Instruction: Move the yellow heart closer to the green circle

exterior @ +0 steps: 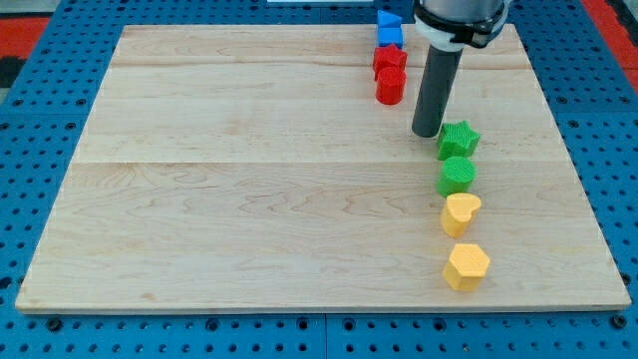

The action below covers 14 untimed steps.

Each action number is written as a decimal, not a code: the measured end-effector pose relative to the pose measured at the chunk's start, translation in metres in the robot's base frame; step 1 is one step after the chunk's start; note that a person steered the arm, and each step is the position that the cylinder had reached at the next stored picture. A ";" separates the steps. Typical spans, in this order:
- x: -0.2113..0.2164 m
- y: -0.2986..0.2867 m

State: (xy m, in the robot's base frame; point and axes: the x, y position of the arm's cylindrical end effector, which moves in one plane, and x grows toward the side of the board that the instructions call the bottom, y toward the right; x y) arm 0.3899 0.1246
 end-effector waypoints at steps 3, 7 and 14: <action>-0.010 0.034; 0.213 0.125; 0.114 -0.036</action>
State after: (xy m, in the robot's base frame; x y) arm 0.5035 0.0886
